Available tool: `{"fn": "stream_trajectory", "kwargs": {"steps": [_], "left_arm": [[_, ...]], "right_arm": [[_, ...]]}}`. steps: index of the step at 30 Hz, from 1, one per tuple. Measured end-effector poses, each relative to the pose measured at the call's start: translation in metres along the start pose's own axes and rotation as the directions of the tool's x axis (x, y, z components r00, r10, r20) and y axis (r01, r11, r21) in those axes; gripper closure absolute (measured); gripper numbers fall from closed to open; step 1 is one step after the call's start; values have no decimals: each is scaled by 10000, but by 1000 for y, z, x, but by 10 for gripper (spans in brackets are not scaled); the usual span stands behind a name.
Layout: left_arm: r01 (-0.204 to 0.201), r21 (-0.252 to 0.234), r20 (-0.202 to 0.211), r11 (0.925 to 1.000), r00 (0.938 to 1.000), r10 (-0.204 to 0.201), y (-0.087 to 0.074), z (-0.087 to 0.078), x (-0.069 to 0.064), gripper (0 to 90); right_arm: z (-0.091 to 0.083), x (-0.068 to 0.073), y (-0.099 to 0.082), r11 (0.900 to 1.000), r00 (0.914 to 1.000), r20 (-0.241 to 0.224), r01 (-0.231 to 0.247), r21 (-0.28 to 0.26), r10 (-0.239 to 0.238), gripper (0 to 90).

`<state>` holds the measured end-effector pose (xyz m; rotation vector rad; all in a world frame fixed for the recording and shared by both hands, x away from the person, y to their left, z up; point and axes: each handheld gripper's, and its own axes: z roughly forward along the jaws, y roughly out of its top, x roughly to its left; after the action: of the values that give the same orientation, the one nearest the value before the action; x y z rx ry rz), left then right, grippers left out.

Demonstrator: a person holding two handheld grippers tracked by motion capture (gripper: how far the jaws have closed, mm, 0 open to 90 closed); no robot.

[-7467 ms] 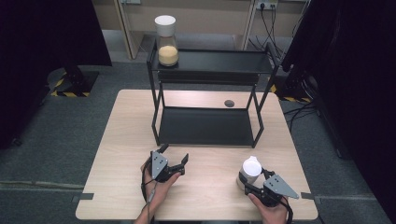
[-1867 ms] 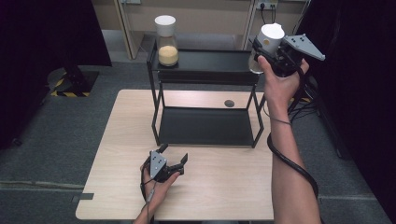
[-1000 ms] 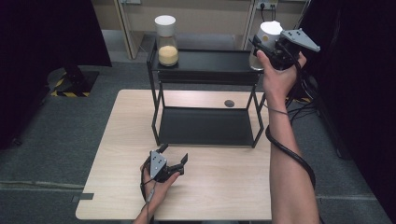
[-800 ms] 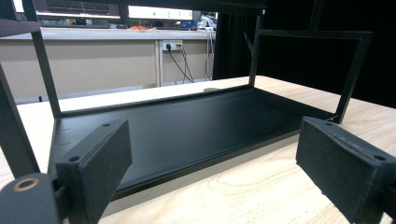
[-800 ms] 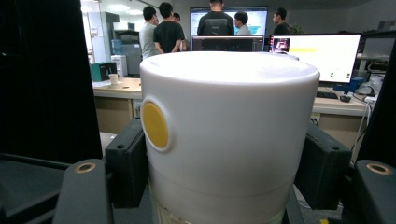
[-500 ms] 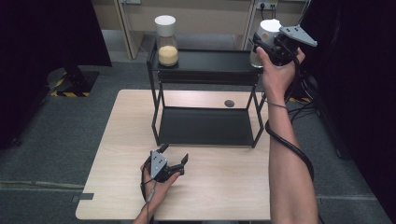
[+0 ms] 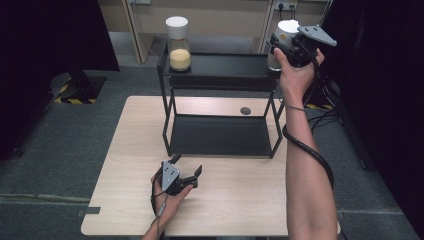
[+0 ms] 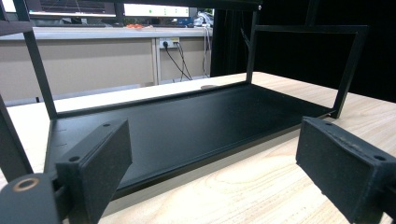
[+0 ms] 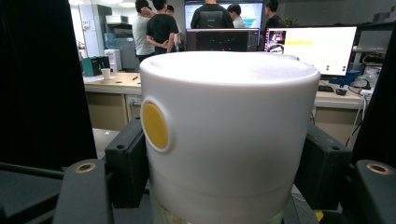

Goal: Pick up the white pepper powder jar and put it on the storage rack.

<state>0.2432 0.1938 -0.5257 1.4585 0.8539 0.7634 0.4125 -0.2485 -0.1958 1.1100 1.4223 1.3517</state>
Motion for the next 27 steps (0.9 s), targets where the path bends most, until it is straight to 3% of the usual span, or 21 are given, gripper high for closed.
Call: {"fn": "stream_trajectory", "kwargs": {"steps": [27], "left_arm": [[-120, 25, -13, 9999, 9999, 120, 0, 0, -1, 99]], "right_arm": [[13, 1, -1, 9987, 9990, 244, 363, 353, -372, 304]]}}
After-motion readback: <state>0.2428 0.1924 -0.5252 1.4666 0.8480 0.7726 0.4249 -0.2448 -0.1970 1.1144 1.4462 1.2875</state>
